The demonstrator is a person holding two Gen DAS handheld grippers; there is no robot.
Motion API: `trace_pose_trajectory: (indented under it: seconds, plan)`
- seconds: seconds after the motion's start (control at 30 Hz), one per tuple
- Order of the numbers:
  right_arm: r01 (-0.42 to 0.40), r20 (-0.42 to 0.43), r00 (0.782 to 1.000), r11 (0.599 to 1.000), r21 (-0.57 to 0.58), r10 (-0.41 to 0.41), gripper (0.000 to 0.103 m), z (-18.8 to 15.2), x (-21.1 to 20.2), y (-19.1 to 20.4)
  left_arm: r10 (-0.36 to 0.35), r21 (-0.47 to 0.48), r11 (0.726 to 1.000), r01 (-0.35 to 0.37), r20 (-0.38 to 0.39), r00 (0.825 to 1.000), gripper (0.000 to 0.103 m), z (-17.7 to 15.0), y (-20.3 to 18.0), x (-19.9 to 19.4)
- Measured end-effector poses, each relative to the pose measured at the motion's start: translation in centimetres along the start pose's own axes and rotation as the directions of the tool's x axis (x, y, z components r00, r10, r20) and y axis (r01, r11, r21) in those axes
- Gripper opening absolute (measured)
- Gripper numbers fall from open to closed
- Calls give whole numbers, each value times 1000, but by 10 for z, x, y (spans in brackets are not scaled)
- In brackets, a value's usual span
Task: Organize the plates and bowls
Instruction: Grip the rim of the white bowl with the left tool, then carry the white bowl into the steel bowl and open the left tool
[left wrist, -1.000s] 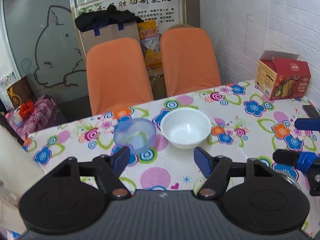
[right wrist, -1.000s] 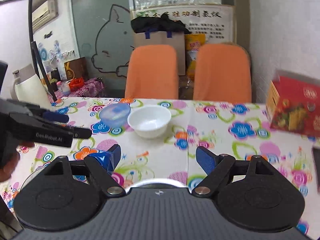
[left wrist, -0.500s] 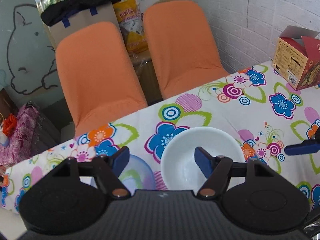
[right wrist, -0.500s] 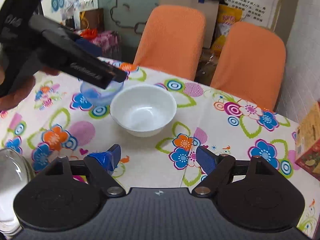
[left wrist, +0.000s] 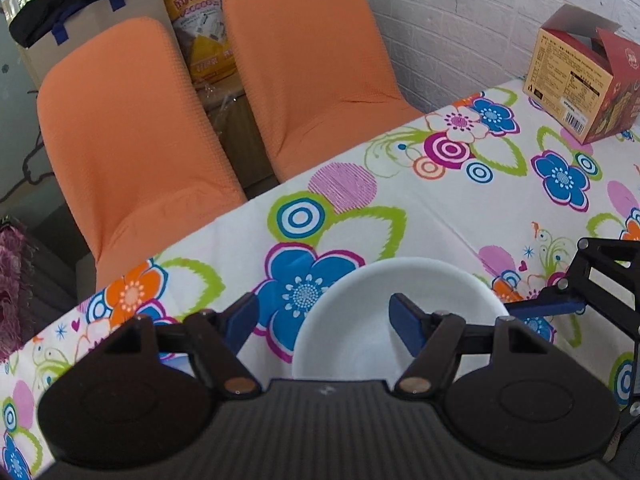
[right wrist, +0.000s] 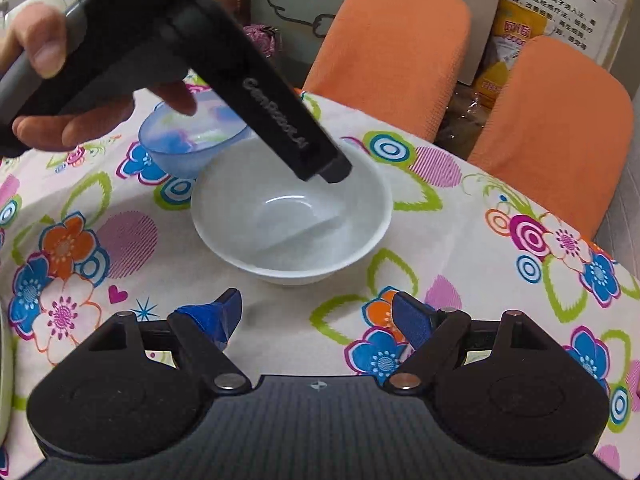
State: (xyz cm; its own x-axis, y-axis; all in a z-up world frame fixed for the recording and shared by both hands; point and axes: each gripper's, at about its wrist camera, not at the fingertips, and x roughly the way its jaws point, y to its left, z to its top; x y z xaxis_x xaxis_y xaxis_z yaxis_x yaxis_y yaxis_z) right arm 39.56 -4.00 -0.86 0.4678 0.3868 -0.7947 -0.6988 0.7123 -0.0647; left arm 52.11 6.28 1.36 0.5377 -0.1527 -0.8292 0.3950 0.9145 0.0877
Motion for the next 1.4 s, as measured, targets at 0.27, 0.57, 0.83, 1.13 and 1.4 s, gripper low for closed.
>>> trace_pose_trajectory:
  seconds: [0.27,0.57,0.83,1.13,1.4]
  plan:
    - [17,56,998,999,-29,-15,69,5,11,2,-23,-14,1000,22,-25,999,72,-5,0,16]
    - [13,181,984,999,-43,-5,67,5,15,6,-75,-54,996,75,3,997,63,-13,0,9]
    - [39,222,975,998,-44,-28,67,4,-27,14,-59,-35,997,62,76,995,62,-14,-26,-49]
    - [123,218,970,990,-71,-105,67,-32,-123,46,-98,31,995,95,145,985,66,-50,-118,-139]
    - [133,147,981,991,-19,-129,67,-106,-162,92,-133,77,989,125,107,985,66,-121,-187,-150]
